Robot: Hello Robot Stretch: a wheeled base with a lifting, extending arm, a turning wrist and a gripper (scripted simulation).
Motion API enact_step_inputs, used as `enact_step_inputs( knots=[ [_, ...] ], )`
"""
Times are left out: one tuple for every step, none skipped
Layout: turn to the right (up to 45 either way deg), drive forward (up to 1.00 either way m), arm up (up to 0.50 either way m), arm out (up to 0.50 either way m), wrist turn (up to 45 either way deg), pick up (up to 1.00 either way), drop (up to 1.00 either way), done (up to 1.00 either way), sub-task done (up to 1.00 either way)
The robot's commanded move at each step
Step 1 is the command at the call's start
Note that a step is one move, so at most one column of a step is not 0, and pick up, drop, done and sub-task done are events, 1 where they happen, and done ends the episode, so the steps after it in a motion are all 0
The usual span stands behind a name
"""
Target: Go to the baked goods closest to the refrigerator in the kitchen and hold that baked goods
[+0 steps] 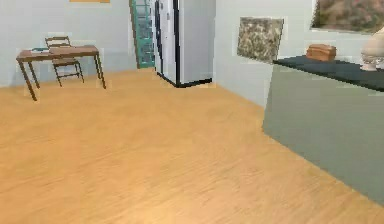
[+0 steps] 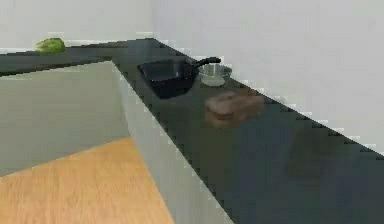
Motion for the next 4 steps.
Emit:
enact_step_inputs(
  knots=[
    [-30.0, 0.00, 0.00, 0.00, 0.0, 0.00, 0.00, 0.00, 0.00],
    [0.0, 0.25, 0.00, 0.00, 0.0, 0.00, 0.00, 0.00, 0.00],
    [27.0, 0.00, 0.00, 0.00, 0.0, 0.00, 0.00, 0.00, 0.00],
    [0.0, 1.00, 0.00, 0.00, 0.0, 0.00, 0.00, 0.00, 0.00]
  ],
)
